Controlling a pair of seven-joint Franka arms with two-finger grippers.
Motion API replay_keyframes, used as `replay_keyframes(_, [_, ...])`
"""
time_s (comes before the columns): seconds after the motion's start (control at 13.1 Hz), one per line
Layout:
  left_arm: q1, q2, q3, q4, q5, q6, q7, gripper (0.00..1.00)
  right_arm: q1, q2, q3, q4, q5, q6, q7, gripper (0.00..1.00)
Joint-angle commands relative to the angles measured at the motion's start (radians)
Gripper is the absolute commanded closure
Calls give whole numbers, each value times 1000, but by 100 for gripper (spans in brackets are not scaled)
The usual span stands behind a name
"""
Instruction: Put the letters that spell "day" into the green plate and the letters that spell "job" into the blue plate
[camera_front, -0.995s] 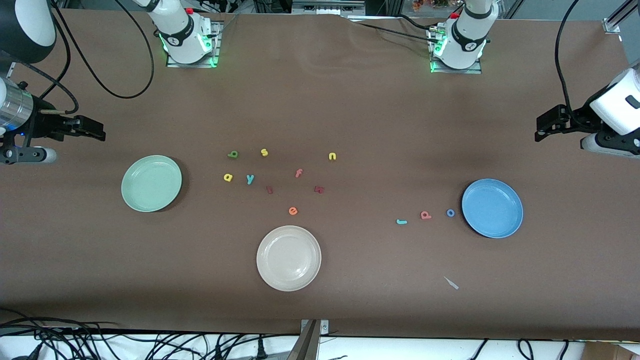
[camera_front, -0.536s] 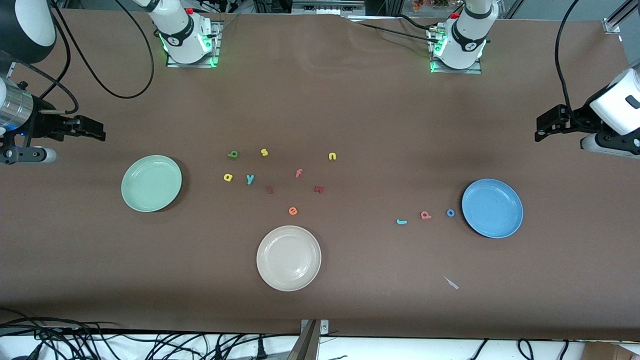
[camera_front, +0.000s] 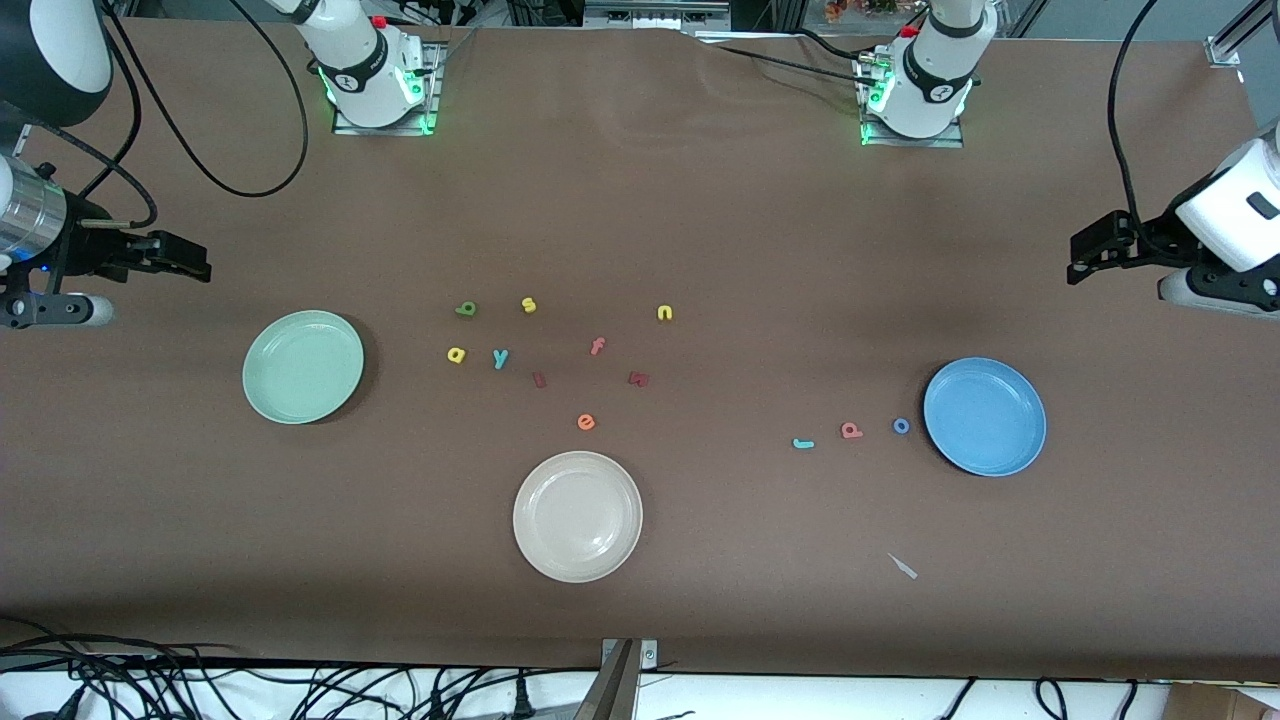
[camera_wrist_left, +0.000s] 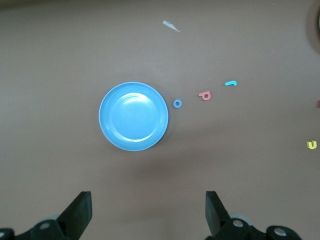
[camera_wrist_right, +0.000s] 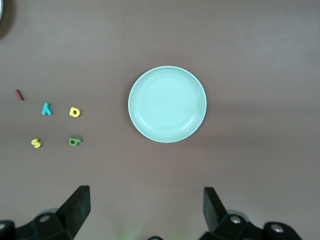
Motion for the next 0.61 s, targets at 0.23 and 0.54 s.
replay_keyframes(0.23, [-21,25,-2,21,20,23,-6,0,-11,1,5,8,14,-10,-19,0])
replay_keyframes(0.54, [-38,44,-3,24,20,23,-6,0,-11,1,5,8,14,-10,-19,0])
